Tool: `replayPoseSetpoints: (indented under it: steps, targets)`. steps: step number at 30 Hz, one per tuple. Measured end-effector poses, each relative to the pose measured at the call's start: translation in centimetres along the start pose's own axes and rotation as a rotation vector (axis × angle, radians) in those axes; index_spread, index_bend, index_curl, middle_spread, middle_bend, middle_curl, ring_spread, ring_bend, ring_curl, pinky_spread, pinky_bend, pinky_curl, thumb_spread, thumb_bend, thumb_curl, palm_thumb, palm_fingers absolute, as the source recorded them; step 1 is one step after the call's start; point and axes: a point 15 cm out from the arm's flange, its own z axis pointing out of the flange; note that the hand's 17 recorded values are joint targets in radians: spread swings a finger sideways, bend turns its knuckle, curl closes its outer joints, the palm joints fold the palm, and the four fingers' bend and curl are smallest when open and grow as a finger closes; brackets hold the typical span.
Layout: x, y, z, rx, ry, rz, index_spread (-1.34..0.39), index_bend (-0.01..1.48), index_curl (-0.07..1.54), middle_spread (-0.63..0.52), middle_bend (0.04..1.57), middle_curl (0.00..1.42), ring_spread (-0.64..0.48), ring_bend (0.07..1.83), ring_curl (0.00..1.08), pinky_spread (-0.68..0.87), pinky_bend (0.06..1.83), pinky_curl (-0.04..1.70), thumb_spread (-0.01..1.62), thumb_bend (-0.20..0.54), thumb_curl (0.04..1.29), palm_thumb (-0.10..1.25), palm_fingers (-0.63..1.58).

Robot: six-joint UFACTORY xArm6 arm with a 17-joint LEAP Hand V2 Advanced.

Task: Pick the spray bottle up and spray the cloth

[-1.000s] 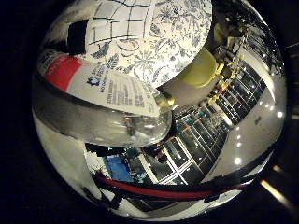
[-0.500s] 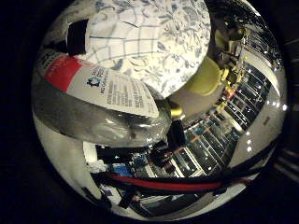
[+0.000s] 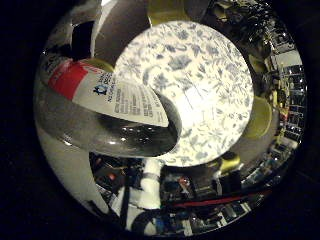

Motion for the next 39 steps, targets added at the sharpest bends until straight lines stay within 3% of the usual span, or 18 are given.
replayPoseSetpoints:
  steps: [10, 21, 28, 39]
  targets:
    - [4.5, -2.0, 5.4, 0.244, -0.303, -0.017, -0.19, 1.15, 0.70, -0.07, 1.34, 0.57, -0.16, 1.45, 0.58, -0.23, 1.04, 1.16, 0.93, -0.010, 0.79, 1.14, 1.21]
    - [12.1, -1.6, 11.2, 0.340, -0.297, -0.034, -0.19, 1.15, 0.70, -0.07, 1.34, 0.56, -0.16, 1.45, 0.58, -0.24, 1.03, 1.16, 0.91, -0.012, 0.81, 1.14, 1.21]
    - [14.3, -3.4, 11.7, 0.379, -0.270, -0.072, -0.19, 1.15, 0.70, -0.07, 1.34, 0.56, -0.16, 1.45, 0.58, -0.23, 1.03, 1.16, 0.91, -0.012, 0.81, 1.14, 1.21]
    - [15.1, -6.4, 13.8, 0.470, -0.361, -0.078, -0.19, 1.15, 0.70, -0.07, 1.34, 0.56, -0.16, 1.45, 0.58, -0.22, 1.03, 1.17, 0.91, -0.012, 0.82, 1.11, 1.21]
